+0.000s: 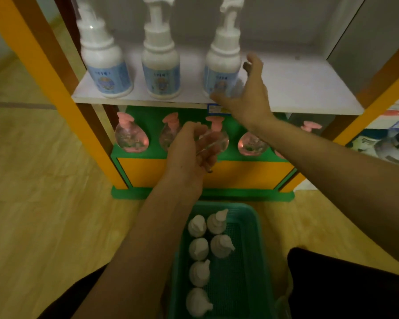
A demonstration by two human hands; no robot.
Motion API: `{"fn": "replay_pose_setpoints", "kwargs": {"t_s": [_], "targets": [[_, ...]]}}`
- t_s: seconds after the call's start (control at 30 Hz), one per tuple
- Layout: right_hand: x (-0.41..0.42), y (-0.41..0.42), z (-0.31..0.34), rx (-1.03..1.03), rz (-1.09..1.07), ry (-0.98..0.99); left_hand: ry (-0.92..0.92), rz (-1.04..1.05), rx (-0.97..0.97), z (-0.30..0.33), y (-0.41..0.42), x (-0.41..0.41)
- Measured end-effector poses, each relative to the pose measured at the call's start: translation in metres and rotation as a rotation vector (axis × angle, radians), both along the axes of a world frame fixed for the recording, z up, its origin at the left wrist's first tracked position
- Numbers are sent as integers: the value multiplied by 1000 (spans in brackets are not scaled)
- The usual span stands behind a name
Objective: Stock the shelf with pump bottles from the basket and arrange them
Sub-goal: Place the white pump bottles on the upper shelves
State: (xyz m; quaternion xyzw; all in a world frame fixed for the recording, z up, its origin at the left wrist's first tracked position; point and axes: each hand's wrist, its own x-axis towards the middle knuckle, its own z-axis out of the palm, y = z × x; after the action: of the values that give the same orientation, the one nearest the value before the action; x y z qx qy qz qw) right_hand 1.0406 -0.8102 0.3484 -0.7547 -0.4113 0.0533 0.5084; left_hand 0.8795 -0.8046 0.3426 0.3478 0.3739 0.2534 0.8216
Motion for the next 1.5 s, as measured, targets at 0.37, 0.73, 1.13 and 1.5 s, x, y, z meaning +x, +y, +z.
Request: {"fn": "replay_pose_setpoints", "kwargs": {"t_s": [0.37,0.73,1.13,1.5], "targets": [[-6,-161,-143,-690,211,-180,489,-263,437,-74,-22,1],[-34,-191,-256,-1107,455,126,1017,-875,1024,-202,-36,11],[-61,-163,-333,-1166,337,-52,1210,-1051,1228,-305,-31,60],[-45,-186,-332,-740,307,325,1167,-1065,1327,-316,-35,58]]}}
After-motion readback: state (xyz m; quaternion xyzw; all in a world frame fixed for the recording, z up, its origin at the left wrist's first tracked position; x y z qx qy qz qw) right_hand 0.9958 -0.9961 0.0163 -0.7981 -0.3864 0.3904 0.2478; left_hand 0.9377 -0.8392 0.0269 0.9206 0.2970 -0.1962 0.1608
